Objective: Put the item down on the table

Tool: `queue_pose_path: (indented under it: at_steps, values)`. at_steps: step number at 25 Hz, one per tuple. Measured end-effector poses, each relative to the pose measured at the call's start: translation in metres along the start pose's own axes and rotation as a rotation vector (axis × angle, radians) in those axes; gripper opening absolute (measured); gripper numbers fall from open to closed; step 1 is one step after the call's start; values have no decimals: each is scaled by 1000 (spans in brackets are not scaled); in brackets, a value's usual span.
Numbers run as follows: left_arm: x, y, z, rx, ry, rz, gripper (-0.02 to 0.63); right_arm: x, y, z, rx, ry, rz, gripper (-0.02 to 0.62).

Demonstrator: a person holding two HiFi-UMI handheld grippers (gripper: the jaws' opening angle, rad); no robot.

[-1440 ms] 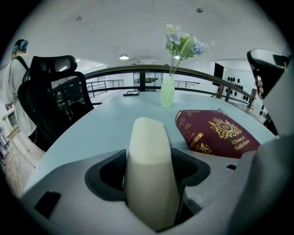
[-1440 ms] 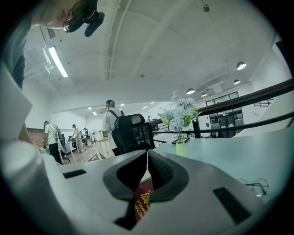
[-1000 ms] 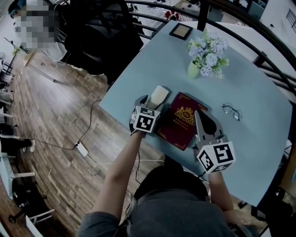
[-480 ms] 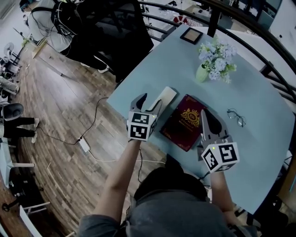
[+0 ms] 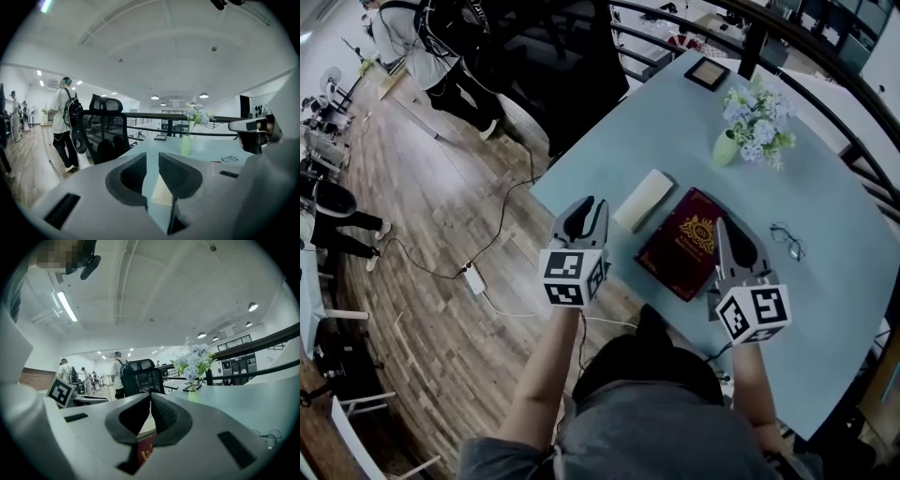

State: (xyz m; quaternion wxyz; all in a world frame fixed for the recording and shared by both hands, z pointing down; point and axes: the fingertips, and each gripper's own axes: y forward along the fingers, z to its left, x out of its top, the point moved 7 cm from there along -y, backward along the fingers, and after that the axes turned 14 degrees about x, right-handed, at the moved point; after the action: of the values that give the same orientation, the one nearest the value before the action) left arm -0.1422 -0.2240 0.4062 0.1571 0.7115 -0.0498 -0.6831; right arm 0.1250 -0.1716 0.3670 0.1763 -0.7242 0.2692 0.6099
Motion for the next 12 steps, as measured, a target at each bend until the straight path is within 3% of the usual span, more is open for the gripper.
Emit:
queue_pose_path:
  at_steps: [12]
  values:
    - [2,-48,25,90,-85,-52,15,2,5,13,51,-22,-1,-2]
